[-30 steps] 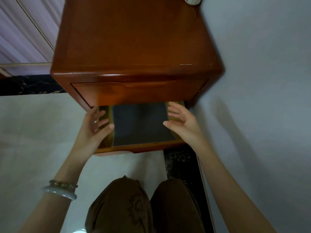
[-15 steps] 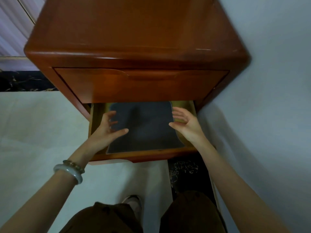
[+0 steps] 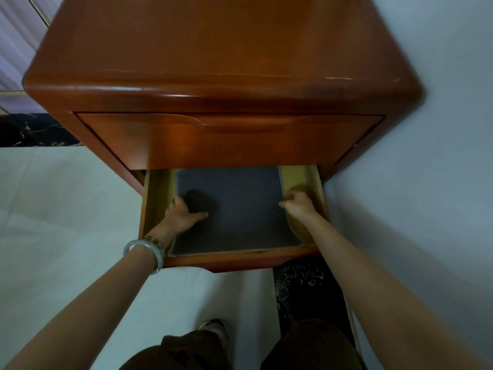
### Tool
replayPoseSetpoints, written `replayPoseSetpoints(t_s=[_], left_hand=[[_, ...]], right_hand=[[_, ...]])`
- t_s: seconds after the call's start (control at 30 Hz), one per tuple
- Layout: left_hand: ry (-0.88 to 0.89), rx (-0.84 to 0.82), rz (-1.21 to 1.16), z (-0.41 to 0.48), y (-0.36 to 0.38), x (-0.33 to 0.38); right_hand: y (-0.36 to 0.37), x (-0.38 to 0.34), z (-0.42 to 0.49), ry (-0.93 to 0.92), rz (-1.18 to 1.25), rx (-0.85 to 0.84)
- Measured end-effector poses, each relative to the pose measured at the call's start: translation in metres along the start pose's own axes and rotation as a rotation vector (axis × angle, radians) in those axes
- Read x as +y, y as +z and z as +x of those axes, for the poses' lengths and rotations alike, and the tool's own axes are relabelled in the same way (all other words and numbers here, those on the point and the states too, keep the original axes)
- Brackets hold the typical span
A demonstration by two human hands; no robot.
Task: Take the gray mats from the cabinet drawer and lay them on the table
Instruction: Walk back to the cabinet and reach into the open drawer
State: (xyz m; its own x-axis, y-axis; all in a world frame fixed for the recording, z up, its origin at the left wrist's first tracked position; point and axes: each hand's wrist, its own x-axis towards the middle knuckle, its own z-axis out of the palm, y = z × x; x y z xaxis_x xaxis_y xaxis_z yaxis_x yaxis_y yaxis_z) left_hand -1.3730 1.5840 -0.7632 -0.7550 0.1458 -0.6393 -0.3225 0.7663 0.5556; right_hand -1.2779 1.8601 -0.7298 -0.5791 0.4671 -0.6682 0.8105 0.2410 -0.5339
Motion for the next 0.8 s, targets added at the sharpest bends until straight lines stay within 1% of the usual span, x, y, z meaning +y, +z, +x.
replayPoseSetpoints(t_s=[0.07, 0.17, 0.2, 0.3, 0.33, 0.43, 0.5, 0.57, 0.63, 0.7, 0.8], left_hand=[[-0.037, 0.015, 0.017, -0.001, 0.007, -0.001], [-0.072, 0.089, 0.068, -0.003, 0.011, -0.001], [-0.094, 0.115, 0.035, -0.002, 0.009, -0.002], [-0.166, 0.146, -0.276, 0.000, -0.002, -0.003], [-0.186, 0.159, -0.338, 0.000, -0.006, -0.001], [-0.212, 0.261, -0.303, -0.005, -0.015, 0.006], [-0.160, 0.322, -0.300, -0.010, -0.020, 0.012], [-0.123, 0.333, -0.290, -0.018, -0.027, 0.018], [-0.124, 0.318, -0.270, -0.034, -0.038, 0.027], [-0.159, 0.296, -0.264, -0.057, -0.049, 0.037], [-0.232, 0.243, -0.326, -0.111, -0.067, 0.053]], right_hand=[[0.004, 0.004, 0.002, 0.088, 0.022, -0.021], [0.007, 0.007, 0.002, 0.180, 0.132, -0.058], [0.007, 0.008, 0.003, 0.196, 0.160, -0.052], [0.003, 0.009, 0.005, 0.213, 0.253, -0.033], [0.001, 0.009, 0.007, 0.218, 0.284, -0.018], [-0.004, 0.003, 0.011, 0.199, 0.308, 0.029], [-0.008, -0.004, 0.011, 0.191, 0.287, 0.079], [-0.015, -0.012, 0.006, 0.178, 0.288, 0.106], [-0.023, -0.023, -0.006, 0.159, 0.293, 0.124], [-0.034, -0.034, -0.027, 0.153, 0.281, 0.144], [-0.056, -0.049, -0.076, 0.175, 0.262, 0.149]])
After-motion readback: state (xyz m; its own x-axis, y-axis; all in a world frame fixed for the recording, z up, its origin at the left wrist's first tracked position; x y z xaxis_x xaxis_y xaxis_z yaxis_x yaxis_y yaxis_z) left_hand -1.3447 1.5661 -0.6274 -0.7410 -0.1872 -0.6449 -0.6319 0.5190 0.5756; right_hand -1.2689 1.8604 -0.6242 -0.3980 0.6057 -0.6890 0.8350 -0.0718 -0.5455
